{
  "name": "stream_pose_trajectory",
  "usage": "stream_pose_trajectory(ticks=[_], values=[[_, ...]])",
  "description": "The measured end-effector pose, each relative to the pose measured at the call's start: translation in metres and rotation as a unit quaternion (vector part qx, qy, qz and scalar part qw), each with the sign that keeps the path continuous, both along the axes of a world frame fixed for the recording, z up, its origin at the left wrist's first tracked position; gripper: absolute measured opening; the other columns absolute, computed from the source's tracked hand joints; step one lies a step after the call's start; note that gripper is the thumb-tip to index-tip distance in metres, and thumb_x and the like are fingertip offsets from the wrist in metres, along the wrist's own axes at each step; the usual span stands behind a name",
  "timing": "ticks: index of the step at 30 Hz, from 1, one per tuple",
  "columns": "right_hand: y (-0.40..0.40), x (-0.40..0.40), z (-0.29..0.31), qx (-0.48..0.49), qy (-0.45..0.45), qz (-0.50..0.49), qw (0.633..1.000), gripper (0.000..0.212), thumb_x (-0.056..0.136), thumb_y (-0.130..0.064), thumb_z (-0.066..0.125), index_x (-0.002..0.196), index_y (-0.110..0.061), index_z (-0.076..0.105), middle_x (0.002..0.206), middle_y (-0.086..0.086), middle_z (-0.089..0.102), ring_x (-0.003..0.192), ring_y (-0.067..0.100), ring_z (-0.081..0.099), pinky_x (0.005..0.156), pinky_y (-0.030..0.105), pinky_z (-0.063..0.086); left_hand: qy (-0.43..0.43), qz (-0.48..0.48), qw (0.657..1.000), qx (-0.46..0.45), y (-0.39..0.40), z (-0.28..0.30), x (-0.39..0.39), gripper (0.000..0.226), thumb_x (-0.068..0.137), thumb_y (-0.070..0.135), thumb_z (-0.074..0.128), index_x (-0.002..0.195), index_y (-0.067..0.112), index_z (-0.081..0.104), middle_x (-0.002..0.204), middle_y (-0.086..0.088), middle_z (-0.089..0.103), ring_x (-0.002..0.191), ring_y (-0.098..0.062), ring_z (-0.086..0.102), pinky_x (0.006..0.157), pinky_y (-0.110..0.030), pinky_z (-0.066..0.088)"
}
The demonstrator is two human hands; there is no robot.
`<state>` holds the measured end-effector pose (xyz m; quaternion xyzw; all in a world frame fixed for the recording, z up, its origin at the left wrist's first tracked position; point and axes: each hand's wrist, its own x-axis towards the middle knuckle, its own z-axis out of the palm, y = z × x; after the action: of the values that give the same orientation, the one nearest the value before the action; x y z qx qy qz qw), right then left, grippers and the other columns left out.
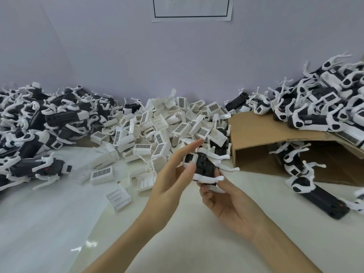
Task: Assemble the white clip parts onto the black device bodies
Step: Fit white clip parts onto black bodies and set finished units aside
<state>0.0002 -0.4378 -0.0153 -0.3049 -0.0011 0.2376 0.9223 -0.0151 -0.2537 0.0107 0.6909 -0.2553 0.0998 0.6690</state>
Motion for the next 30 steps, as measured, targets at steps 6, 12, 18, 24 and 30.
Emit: stream_pose_trajectory(ticks=[6, 12, 18, 24, 30], values=[[0.003, 0.002, 0.002, -0.185, -0.091, -0.132, 0.969, 0.042, 0.087, -0.026, 0.076, 0.128, -0.02, 0.071, 0.113, 0.019, 0.076, 0.078, 0.024, 0.07, 0.073, 0.028, 0.061, 0.131, 0.02, 0.978, -0.159, -0.003, -0.004, 0.008, 0.035, 0.115, 0.017, 0.04, 0.144, 0.016, 0.06, 0.142, 0.002, 0.069, 0.137, -0.014, 0.06, 0.113, -0.036, 0.049], [0.002, -0.001, 0.003, -0.391, -0.195, -0.31, 0.844, 0.047, 0.077, -0.043, 0.081, 0.118, -0.026, 0.066, 0.088, 0.007, 0.077, 0.067, 0.023, 0.074, 0.059, 0.024, 0.057, 0.225, 0.015, 0.972, -0.067, -0.001, -0.01, 0.011, 0.045, 0.096, 0.064, 0.063, 0.132, 0.036, 0.067, 0.119, -0.001, 0.075, 0.102, -0.026, 0.075, 0.089, -0.043, 0.063], [-0.005, -0.001, 0.008, -0.337, -0.178, -0.294, 0.877, 0.051, 0.076, -0.053, 0.078, 0.112, -0.017, 0.07, 0.073, 0.012, 0.066, 0.058, 0.016, 0.057, 0.052, 0.026, 0.048, 0.177, 0.014, 0.983, 0.04, -0.003, -0.018, 0.017, 0.06, 0.08, 0.029, 0.094, 0.129, 0.036, 0.061, 0.105, 0.005, 0.073, 0.076, -0.035, 0.078, 0.068, -0.043, 0.064], [-0.005, -0.002, 0.012, -0.344, -0.224, -0.189, 0.892, 0.05, 0.083, -0.053, 0.078, 0.121, -0.021, 0.071, 0.097, 0.001, 0.075, 0.085, 0.015, 0.069, 0.073, 0.03, 0.053, 0.253, -0.112, 0.96, -0.052, 0.003, -0.015, 0.015, 0.039, 0.096, 0.032, 0.077, 0.13, 0.014, 0.071, 0.119, -0.017, 0.074, 0.084, -0.037, 0.074, 0.072, -0.037, 0.06], [0.001, -0.001, 0.006, -0.396, -0.288, -0.24, 0.838, 0.063, 0.092, -0.026, 0.078, 0.147, -0.027, 0.049, 0.123, -0.004, 0.075, 0.118, 0.016, 0.07, 0.1, 0.041, 0.056, 0.212, 0.009, 0.976, 0.055, -0.006, -0.012, 0.009, 0.088, 0.076, 0.062, 0.083, 0.151, 0.036, 0.046, 0.128, 0.003, 0.065, 0.099, -0.018, 0.074, 0.076, -0.04, 0.065]])
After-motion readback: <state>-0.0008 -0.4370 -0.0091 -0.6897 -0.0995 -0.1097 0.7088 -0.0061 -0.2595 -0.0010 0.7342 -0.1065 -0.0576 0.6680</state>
